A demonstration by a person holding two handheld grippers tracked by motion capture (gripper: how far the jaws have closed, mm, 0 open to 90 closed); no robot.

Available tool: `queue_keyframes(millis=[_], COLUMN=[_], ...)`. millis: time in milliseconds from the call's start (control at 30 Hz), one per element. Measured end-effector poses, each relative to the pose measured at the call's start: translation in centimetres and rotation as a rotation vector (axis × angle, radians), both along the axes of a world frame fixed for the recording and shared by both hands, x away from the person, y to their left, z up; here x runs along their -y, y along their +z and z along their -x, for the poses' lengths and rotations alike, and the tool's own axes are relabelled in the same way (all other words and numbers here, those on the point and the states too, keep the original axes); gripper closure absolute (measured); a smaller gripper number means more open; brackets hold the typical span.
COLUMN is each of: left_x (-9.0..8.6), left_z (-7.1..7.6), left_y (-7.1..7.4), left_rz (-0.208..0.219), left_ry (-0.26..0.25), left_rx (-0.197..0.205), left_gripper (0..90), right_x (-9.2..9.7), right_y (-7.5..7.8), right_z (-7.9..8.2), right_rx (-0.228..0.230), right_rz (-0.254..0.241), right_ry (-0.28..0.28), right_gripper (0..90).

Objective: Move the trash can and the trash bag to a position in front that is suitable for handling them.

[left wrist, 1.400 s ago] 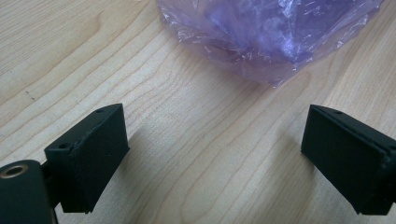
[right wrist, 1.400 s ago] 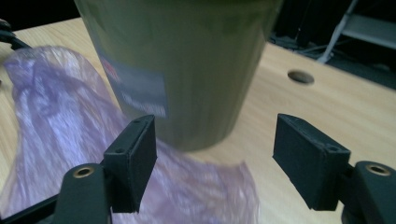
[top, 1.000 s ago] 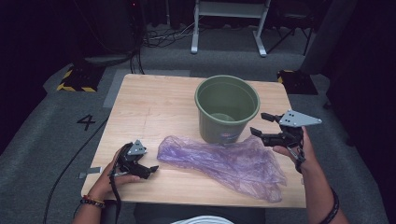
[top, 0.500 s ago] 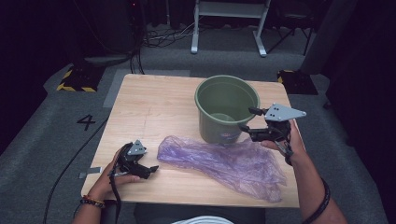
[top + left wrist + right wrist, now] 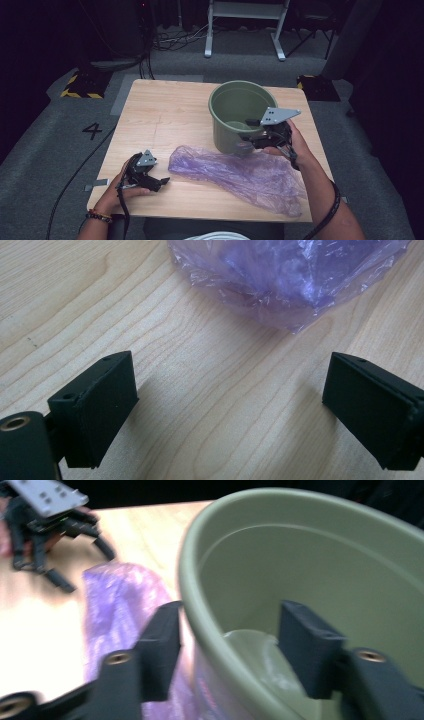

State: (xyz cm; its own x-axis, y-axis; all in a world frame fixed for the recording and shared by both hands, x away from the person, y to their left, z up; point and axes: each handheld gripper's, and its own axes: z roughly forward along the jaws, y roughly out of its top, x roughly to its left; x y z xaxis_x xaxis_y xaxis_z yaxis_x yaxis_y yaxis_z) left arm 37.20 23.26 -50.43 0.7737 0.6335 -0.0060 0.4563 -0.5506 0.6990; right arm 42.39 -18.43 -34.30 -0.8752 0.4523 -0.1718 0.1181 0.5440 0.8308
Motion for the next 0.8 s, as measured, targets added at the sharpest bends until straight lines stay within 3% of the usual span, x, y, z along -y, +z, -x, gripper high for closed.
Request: queue_keyframes(millis=[33, 167, 300, 467, 667, 700, 767, 800], left_x=[0.0, 0.0, 0.0, 0.0, 0.0, 0.0, 0.0, 0.0], left_z=[0.0, 0.0, 0.0, 0.0, 0.0, 0.0, 0.0, 0.0], left_y=[0.0, 0.0, 0.0, 0.0, 0.0, 0.0, 0.0, 0.0], left_rz=[0.000, 0.000, 0.000, 0.001, 0.001, 0.002, 0.002, 0.002], left_ry=[0.000, 0.000, 0.000, 0.000, 0.000, 0.001, 0.001, 0.001], left_rx=[0.000, 0.000, 0.000, 0.000, -0.001, -0.002, -0.002, -0.002], left_gripper=[7.1, 7.1, 7.1, 7.2, 7.2, 7.2, 7.1, 7.1], right_x=[-0.8, -1.9, -2.7, -3.5, -5.6, -5.8, -6.0, -6.0], right_y=[-0.2, -0.3, -0.1, 0.0, 0.0, 0.0, 0.0, 0.0], right_z=[-0.3, -0.6, -0.7, -0.7, -0.2, -0.1, 0.3, 0.3], right_rx=[-0.019, -0.032, -0.028, -0.029, -0.014, -0.008, 0.007, 0.007], right_rz=[0.029, 0.054, 0.052, 0.064, 0.072, 0.072, 0.062, 0.062], right_ry=[0.021, 0.063, 0.087, 0.106, 0.154, 0.153, 0.147, 0.147], right_gripper=[53.9, 68.3, 74.1, 74.7, 74.3, 72.9, 54.1, 54.1])
